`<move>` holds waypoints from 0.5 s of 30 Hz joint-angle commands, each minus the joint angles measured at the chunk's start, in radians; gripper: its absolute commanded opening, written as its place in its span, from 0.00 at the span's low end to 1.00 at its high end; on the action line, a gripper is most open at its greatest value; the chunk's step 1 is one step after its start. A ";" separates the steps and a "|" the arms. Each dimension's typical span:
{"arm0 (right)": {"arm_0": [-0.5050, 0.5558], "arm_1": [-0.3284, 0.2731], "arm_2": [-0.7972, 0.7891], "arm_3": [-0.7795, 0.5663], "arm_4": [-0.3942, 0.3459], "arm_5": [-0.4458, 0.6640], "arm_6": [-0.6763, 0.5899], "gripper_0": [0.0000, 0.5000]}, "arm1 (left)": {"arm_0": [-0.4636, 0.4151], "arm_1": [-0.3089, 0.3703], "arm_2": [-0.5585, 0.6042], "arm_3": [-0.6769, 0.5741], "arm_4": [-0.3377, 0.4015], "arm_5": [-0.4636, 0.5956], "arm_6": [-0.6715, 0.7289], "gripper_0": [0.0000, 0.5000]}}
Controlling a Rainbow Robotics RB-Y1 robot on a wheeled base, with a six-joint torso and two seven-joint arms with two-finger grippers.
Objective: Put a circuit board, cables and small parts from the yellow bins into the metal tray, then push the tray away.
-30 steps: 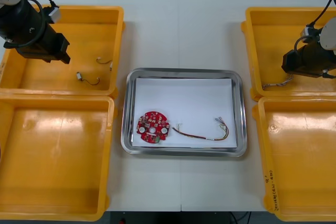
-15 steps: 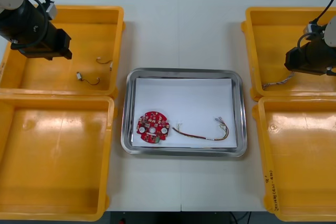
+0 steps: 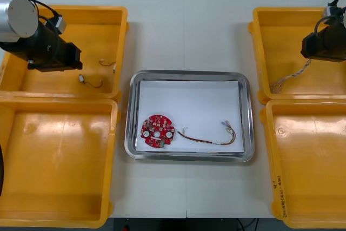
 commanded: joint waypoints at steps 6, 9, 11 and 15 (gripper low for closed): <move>-0.072 -0.064 0.013 -0.005 0.059 -0.085 0.066 0.00 | 0.057 -0.019 -0.043 -0.036 -0.018 -0.070 0.129 1.00; -0.106 -0.073 0.012 0.053 0.055 -0.098 0.101 0.00 | 0.065 -0.019 -0.055 -0.038 -0.021 -0.082 0.132 1.00; -0.123 -0.073 -0.002 0.093 0.052 -0.115 0.141 0.00 | 0.068 -0.019 -0.067 -0.036 -0.026 -0.092 0.135 1.00; -0.143 -0.076 -0.039 0.171 0.046 -0.164 0.233 0.00 | 0.069 -0.019 -0.089 -0.036 -0.032 -0.102 0.144 1.00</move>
